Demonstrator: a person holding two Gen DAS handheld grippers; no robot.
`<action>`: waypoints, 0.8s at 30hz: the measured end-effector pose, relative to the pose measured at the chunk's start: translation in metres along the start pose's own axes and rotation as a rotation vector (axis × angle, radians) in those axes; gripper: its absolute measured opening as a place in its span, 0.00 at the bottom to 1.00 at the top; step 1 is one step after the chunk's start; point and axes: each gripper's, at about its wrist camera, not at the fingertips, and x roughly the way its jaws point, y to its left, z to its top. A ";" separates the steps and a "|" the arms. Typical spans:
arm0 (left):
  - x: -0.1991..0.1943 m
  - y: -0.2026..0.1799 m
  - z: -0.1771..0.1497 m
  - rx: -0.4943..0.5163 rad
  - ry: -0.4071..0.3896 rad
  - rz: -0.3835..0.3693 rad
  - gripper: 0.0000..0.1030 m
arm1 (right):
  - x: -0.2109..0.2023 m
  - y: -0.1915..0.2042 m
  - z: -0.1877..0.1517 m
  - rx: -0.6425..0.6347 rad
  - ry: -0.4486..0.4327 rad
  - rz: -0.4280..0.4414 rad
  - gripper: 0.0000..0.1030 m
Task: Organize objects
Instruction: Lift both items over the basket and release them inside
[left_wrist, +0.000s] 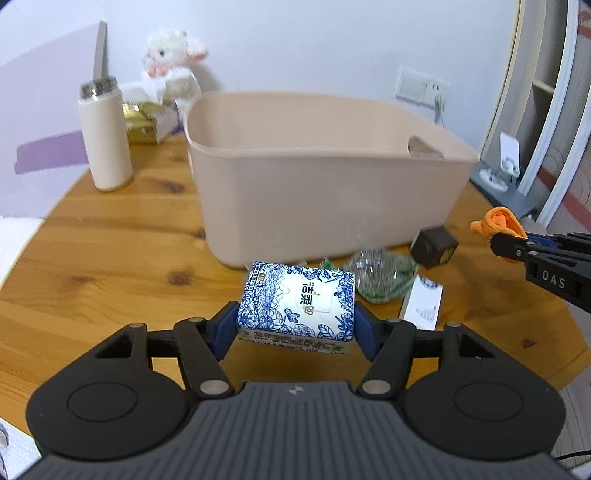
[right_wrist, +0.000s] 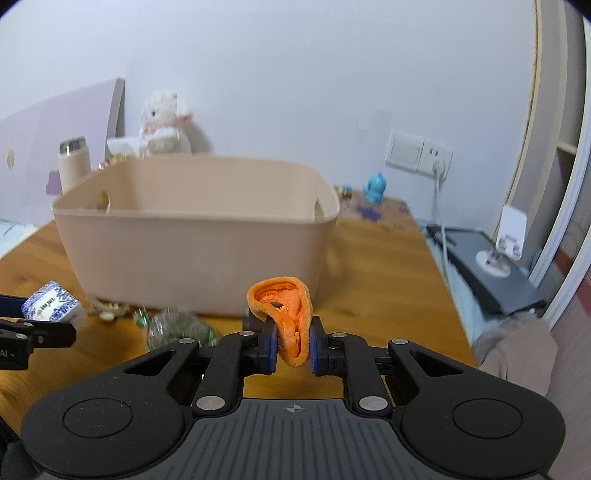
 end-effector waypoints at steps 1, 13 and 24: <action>-0.005 0.001 0.003 0.000 -0.013 0.002 0.64 | -0.003 0.000 0.003 -0.001 -0.014 0.000 0.16; -0.046 0.011 0.052 0.027 -0.184 0.041 0.64 | -0.023 0.010 0.047 -0.038 -0.169 -0.022 0.16; -0.019 0.019 0.100 -0.013 -0.216 0.055 0.64 | 0.006 0.030 0.089 -0.065 -0.231 -0.039 0.16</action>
